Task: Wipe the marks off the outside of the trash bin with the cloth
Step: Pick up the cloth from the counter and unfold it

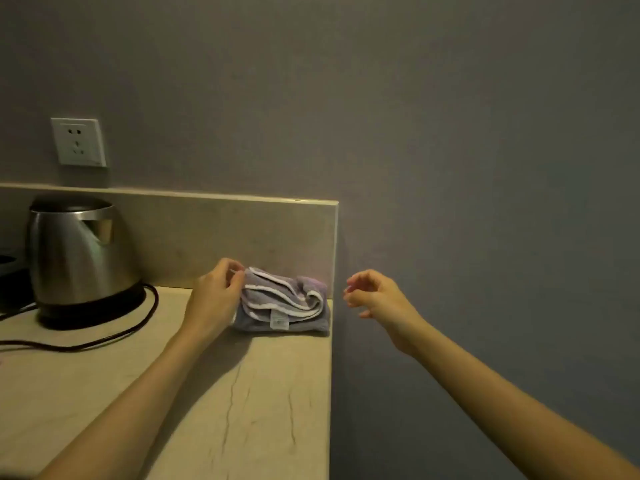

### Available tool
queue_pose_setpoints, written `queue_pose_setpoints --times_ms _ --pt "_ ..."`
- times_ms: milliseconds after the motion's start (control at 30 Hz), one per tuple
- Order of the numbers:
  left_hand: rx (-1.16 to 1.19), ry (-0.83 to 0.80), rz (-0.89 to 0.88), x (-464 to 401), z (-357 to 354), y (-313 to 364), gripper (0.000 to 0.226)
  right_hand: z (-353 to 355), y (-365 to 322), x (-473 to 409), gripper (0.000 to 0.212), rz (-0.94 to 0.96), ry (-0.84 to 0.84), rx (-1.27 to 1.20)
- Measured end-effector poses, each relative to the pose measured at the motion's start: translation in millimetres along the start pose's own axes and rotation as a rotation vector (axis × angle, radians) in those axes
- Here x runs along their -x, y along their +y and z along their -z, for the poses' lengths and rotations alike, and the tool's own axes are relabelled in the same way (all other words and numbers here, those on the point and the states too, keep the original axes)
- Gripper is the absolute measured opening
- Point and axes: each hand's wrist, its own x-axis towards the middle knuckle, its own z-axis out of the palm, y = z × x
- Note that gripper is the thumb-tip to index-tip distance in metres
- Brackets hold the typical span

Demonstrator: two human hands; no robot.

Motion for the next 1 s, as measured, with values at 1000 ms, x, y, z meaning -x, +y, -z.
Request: queue_pose_setpoints --times_ms 1000 --pt "-0.507 -0.302 -0.340 13 -8 -24 0.046 -68 21 -25 0.031 -0.237 0.106 -0.215"
